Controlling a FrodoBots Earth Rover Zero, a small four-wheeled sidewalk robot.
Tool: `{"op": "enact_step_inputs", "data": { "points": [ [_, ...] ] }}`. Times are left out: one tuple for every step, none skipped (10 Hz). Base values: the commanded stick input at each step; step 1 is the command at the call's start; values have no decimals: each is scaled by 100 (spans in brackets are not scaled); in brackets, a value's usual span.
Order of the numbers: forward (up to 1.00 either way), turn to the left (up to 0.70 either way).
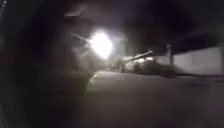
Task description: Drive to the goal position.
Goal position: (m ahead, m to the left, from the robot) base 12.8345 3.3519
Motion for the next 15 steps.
{"op": "enact_step_inputs", "data": {
  "points": [
    [70,-21],
    [70,-11],
    [70,-8],
    [70,-4],
    [70,-1],
    [70,0],
    [70,0],
    [70,0],
    [70,0],
    [70,0],
    [70,0],
    [70,0],
    [70,0],
    [70,0],
    [70,0]
  ]
}}
